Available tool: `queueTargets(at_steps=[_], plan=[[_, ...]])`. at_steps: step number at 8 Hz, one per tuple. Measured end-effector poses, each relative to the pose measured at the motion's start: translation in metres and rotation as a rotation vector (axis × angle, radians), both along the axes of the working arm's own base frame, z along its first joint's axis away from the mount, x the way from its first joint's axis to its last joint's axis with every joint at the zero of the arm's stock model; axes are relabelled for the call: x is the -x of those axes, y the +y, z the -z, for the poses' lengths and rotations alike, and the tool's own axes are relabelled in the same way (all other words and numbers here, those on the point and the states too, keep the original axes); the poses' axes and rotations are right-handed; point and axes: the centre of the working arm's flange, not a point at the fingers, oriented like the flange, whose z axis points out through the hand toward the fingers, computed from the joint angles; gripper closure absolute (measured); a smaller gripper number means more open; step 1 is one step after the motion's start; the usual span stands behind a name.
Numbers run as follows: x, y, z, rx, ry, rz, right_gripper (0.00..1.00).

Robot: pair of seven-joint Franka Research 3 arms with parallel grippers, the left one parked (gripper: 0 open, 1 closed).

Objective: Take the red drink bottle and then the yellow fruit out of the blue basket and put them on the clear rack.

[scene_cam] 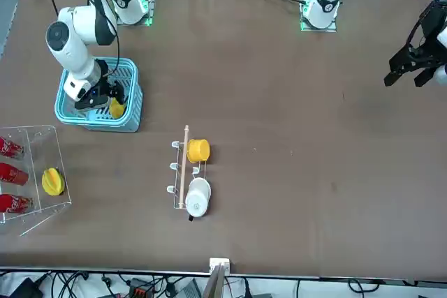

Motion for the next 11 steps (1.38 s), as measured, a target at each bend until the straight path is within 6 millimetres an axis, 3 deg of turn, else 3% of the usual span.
queueTargets(at_steps=[11], plan=[[0.003,-0.010,0.044,0.003,0.056,0.016,0.00]])
